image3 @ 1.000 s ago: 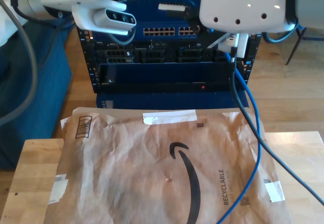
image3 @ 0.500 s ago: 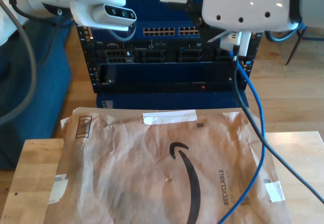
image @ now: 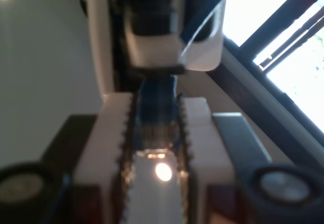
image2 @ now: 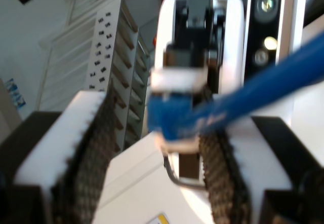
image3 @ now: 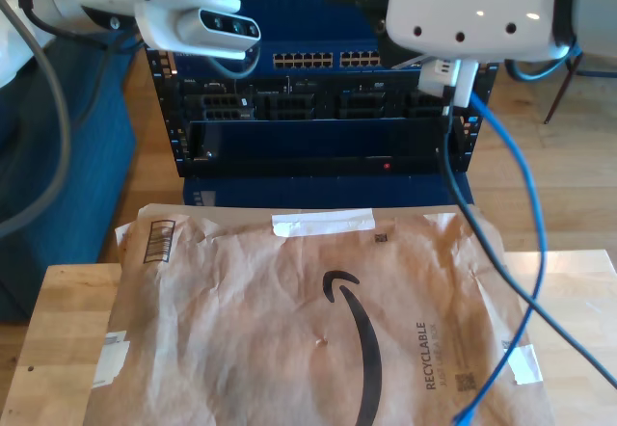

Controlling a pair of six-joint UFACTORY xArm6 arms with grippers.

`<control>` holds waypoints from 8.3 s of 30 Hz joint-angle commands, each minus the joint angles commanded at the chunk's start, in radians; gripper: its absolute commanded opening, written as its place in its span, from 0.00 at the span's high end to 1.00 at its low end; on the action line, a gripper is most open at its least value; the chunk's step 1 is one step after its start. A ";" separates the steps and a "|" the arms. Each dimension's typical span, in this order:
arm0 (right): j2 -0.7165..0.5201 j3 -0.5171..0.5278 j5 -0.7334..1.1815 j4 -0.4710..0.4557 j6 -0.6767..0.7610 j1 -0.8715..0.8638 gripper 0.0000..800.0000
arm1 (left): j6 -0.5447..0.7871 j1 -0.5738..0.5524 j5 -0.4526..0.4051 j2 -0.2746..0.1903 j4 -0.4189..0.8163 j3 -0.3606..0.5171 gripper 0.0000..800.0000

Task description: Grab the cable and plug it in

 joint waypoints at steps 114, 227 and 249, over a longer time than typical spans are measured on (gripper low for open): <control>-0.087 0.471 -0.005 0.025 -0.006 -0.425 1.00 | 1.907 1.491 -1.129 -0.591 1.860 1.218 0.00; 0.483 0.450 -1.076 -0.331 0.028 -0.078 1.00 | 1.907 1.505 -1.137 -0.583 1.847 1.215 0.00; 1.002 0.221 -1.617 -0.330 0.051 -0.029 1.00 | 1.907 1.505 -1.137 -0.583 1.847 1.215 0.00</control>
